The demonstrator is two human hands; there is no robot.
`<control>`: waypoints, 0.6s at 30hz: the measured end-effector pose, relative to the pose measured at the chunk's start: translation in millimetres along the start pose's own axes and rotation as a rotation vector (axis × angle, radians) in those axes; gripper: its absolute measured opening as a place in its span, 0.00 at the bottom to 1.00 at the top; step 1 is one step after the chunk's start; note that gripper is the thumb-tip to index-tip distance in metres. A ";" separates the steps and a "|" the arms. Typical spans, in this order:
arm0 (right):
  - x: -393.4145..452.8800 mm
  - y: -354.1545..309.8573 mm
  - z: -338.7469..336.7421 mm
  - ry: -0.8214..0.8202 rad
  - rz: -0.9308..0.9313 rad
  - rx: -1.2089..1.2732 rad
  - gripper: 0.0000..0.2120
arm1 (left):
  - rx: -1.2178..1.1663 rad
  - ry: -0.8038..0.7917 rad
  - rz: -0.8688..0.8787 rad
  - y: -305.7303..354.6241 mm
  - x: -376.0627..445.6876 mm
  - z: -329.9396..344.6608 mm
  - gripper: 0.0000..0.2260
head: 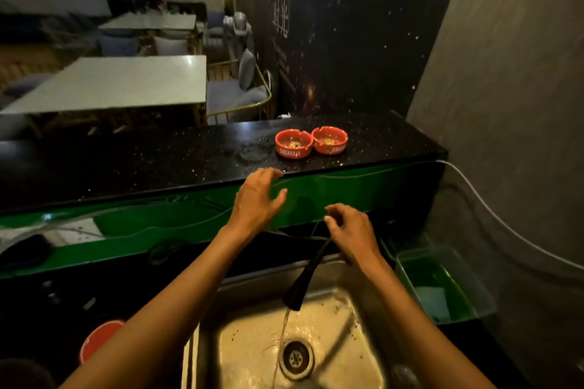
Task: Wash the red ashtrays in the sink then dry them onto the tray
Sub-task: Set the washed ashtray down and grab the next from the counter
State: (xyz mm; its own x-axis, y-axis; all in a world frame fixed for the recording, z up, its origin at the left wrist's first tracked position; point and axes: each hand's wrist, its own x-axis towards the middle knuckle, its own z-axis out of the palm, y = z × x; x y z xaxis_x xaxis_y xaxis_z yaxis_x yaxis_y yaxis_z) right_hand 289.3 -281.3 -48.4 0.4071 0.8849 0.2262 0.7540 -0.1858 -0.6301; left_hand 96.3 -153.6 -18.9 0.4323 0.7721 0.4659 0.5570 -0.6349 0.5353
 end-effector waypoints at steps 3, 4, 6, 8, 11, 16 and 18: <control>24.3 4.4 -9.1 -0.001 -0.078 -0.029 0.14 | 0.052 0.009 -0.064 17.8 36.8 12.9 0.20; 33.5 5.5 -11.8 -0.008 -0.103 -0.057 0.16 | 0.068 0.008 -0.103 21.6 47.6 17.3 0.21; 52.5 8.1 -14.5 -0.007 -0.157 -0.100 0.19 | 0.082 0.014 -0.185 24.4 67.5 27.0 0.25; 71.0 11.4 -14.1 -0.018 -0.188 -0.134 0.24 | 0.093 0.035 -0.248 23.2 85.4 36.8 0.30; 91.4 20.8 -9.7 -0.073 -0.215 -0.204 0.30 | 0.106 0.046 -0.323 20.3 108.4 50.0 0.40; 103.4 36.3 -0.6 -0.069 -0.255 -0.281 0.32 | 0.082 -0.007 -0.425 17.8 141.3 63.4 0.54; 107.8 40.8 2.4 -0.034 -0.271 -0.292 0.31 | 0.089 -0.016 -0.443 15.4 153.5 67.3 0.57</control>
State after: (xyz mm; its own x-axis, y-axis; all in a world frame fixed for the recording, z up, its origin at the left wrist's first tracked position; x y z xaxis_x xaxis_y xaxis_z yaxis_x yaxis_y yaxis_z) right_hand 362.8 -192.4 -51.5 0.1598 0.9312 0.3276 0.9485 -0.0529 -0.3125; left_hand 218.9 -42.9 13.4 0.1490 0.9696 0.1940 0.7492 -0.2388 0.6178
